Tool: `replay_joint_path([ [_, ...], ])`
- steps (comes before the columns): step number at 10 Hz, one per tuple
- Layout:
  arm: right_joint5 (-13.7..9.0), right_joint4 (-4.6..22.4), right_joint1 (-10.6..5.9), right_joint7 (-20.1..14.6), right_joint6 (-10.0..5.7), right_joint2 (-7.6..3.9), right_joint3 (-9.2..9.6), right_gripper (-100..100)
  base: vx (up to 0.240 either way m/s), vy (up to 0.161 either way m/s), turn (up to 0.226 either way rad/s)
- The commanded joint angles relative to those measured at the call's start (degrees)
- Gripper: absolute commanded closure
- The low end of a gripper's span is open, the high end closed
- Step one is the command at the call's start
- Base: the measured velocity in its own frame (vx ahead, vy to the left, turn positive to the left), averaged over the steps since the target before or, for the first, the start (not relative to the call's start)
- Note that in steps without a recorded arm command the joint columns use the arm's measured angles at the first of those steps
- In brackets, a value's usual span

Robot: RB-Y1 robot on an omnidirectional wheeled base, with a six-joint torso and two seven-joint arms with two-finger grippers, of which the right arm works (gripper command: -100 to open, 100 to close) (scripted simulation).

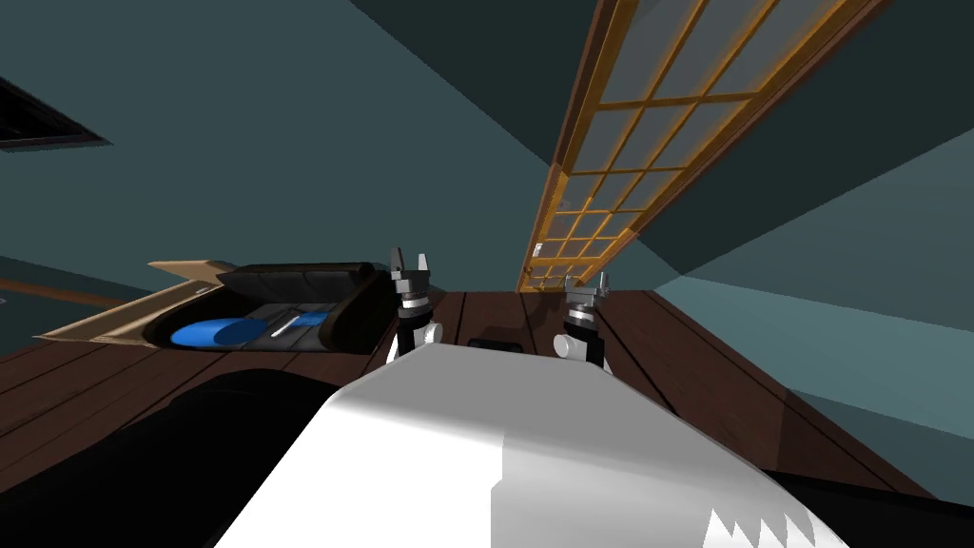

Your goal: Pull the door open

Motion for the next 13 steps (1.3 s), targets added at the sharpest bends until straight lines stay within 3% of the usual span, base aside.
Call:
replay_joint_path([
  [1, -1.51, 1.99, -0.31, -1.58, -0.85, -0.36, -0.21, -100, 0.062, -0.071, 0.209],
  [13, -13.83, 18.05, -2.47, -13.42, -7.12, -2.29, -1.16, -100, 0.064, -0.094, 0.226],
])
